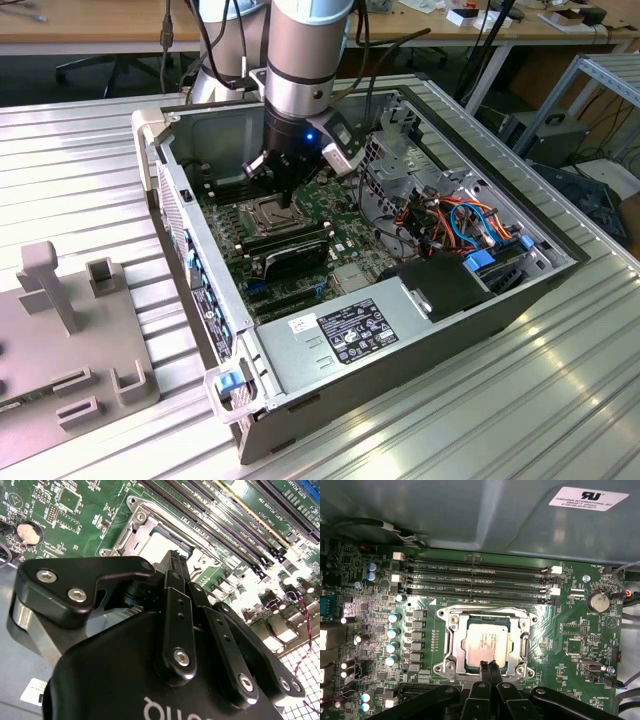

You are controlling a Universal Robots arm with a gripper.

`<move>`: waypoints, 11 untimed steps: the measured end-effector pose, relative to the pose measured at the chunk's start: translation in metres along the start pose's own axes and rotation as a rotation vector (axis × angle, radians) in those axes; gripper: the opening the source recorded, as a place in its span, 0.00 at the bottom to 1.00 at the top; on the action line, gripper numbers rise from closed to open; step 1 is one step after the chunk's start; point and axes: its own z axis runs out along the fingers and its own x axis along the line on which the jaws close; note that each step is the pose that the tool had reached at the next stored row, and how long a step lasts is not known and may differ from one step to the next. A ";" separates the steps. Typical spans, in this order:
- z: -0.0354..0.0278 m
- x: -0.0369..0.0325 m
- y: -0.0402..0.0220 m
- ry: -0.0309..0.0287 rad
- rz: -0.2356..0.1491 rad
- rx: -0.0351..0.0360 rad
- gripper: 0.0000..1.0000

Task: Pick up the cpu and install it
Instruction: 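Install the second cpu locking lever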

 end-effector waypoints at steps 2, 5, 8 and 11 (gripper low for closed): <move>-0.0001 0.0001 -0.0011 0.0022 0.000 0.0073 0.11; 0.0000 0.0001 -0.0018 0.0056 -0.001 0.0175 0.11; -0.0001 -0.0004 -0.0028 0.0113 -0.001 0.0266 0.11; -0.0001 -0.0005 -0.0028 0.0113 -0.001 0.0269 0.11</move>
